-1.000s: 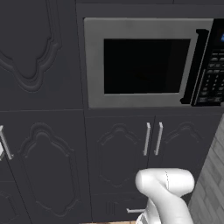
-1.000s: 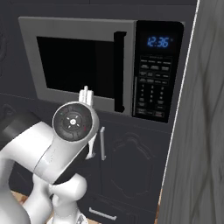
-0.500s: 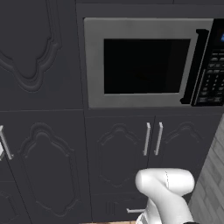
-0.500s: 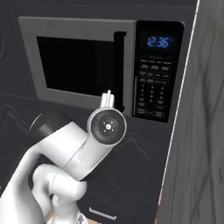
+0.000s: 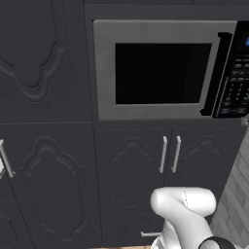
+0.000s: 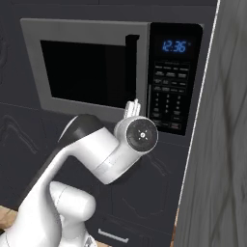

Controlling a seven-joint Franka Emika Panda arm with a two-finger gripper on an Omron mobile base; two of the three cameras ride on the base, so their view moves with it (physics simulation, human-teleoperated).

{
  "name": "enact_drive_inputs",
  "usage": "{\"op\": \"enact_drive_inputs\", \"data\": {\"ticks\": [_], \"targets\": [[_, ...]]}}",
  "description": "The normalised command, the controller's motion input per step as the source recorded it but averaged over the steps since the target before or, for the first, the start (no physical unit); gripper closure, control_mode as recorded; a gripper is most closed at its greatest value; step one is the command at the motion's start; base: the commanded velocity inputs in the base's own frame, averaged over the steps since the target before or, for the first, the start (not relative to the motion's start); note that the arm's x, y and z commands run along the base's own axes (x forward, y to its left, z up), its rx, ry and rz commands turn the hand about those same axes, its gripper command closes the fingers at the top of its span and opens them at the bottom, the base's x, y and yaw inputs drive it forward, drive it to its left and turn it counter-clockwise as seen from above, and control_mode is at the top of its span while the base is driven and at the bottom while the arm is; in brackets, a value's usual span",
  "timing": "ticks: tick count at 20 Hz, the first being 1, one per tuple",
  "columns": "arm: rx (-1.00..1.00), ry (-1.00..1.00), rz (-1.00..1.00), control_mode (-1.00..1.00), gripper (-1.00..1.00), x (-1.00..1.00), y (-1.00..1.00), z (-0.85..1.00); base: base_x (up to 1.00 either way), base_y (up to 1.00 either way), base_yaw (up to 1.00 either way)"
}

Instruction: Transport the fish from the fridge to the microwave and turn on the microwave.

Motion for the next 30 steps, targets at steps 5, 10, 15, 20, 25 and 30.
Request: {"op": "enact_drive_inputs", "data": {"ticks": [5, 10, 15, 20, 25, 30], "targets": [[0.08, 0.0, 0.0, -1.0, 1.0, 0.33, -0.33, -0.22, 0.0, 0.0, 0.0], [0.08, 0.0, 0.0, -1.0, 1.0, 0.31, -0.25, -0.12, 0.0, 0.0, 0.0], [0.08, 0.0, 0.0, -1.0, 1.0, 0.32, -0.14, -0.05, 0.0, 0.0, 0.0], [0.08, 0.0, 0.0, -1.0, 1.0, 0.34, -0.06, -0.05, 0.0, 0.0, 0.0], [0.04, -0.01, 0.0, -1.0, 1.0, 0.27, 0.0, -0.13, 0.0, 0.0, 0.0], [0.01, 0.0, 0.0, -1.0, 1.0, 0.24, -0.01, -0.22, 0.0, 0.0, 0.0]]}}
